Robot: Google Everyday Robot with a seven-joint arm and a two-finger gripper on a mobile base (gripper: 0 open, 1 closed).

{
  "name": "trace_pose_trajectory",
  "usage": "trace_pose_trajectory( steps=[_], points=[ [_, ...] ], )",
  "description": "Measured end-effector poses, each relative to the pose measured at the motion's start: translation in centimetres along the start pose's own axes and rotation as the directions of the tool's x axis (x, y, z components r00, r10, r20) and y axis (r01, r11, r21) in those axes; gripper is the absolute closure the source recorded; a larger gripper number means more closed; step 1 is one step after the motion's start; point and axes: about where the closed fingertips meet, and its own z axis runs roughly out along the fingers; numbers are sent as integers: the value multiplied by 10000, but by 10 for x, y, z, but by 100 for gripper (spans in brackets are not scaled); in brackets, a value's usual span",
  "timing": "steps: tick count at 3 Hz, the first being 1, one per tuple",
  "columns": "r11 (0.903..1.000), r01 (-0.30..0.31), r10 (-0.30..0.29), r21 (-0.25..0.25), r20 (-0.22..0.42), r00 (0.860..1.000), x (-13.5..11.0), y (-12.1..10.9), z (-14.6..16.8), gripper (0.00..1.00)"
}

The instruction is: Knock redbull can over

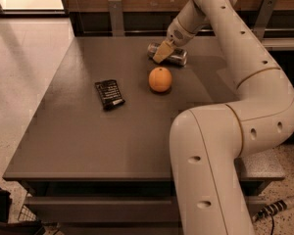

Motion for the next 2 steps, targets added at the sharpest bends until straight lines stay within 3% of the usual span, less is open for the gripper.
trace_pose_trajectory(
  steps=[1, 2],
  points=[
    [10000, 1, -1, 0, 0, 10000, -1, 0, -2, 10],
    [10000, -2, 2, -21, -4, 10000, -1, 0, 1, 0]
  ],
)
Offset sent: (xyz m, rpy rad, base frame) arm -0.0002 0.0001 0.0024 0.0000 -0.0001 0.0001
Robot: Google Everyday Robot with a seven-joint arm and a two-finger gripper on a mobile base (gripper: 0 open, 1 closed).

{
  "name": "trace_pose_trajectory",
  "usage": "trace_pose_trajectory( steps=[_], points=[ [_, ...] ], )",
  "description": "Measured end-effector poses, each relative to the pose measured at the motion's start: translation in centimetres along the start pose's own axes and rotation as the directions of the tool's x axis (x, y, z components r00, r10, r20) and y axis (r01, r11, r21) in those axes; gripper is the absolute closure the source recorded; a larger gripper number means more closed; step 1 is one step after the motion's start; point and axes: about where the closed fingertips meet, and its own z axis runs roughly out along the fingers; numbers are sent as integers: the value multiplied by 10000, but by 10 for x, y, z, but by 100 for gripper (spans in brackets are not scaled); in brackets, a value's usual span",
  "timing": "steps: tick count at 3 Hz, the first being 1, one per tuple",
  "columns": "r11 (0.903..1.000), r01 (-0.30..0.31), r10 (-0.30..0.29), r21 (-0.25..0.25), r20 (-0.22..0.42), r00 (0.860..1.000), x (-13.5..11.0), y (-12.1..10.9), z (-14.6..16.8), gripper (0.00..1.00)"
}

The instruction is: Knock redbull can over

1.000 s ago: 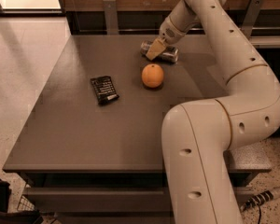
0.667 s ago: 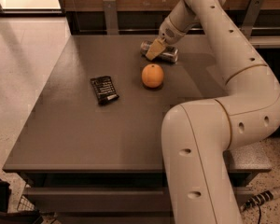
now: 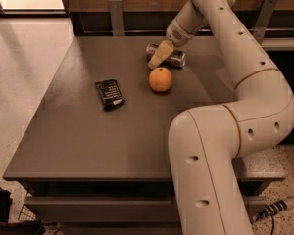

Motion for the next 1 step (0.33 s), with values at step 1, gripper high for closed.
trace_pose_trajectory(
  steps=[1],
  points=[
    [10000, 0, 0, -1, 0, 10000, 0, 0, 0, 0]
  ],
)
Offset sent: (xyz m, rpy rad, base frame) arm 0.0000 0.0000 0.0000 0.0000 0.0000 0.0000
